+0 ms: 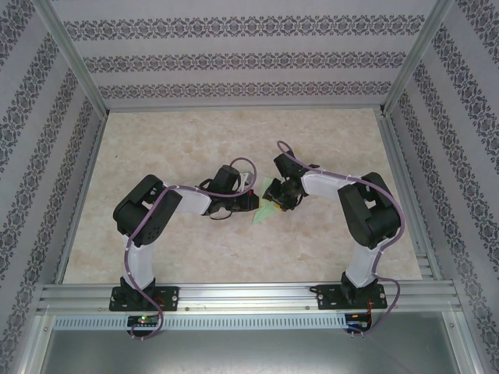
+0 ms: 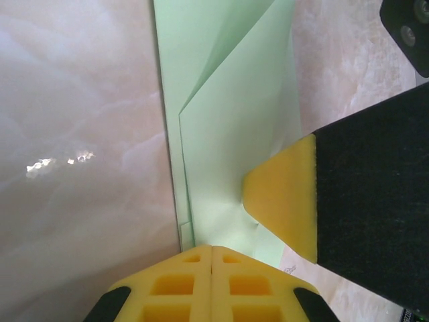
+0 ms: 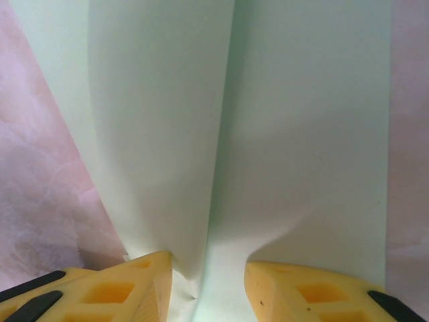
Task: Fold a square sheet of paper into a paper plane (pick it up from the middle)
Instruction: Fourth fold the wing at the center of the table.
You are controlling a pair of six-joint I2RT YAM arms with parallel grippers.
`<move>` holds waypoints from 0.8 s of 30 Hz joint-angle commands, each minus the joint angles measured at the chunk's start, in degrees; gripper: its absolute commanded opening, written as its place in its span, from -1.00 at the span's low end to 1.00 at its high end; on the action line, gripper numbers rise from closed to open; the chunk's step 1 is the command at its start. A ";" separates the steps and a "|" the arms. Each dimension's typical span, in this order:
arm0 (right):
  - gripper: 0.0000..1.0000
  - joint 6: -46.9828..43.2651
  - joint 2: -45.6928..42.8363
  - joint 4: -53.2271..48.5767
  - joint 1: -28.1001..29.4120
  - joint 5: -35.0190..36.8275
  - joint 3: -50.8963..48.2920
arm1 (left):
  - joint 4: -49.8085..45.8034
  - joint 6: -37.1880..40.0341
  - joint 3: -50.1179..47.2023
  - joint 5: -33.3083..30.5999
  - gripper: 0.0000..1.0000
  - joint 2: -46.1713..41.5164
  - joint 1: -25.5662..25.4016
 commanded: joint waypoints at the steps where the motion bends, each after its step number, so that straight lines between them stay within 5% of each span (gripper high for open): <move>1: -0.21 0.06 9.43 1.62 0.40 5.37 -6.04 | -2.99 0.59 1.17 -1.52 -0.97 0.58 -0.15; 8: -0.21 -1.11 5.23 2.89 -0.04 3.60 -6.31 | -6.22 1.32 1.45 -2.36 -1.00 0.80 -0.10; 19: -0.16 -7.07 -13.61 7.03 -3.26 -3.10 -4.91 | -12.71 3.58 3.01 -1.68 -1.00 2.64 -0.23; 24: -0.26 -9.98 -13.92 8.54 -3.14 -5.32 -5.31 | -13.35 4.17 3.64 -1.20 -1.00 3.17 -0.18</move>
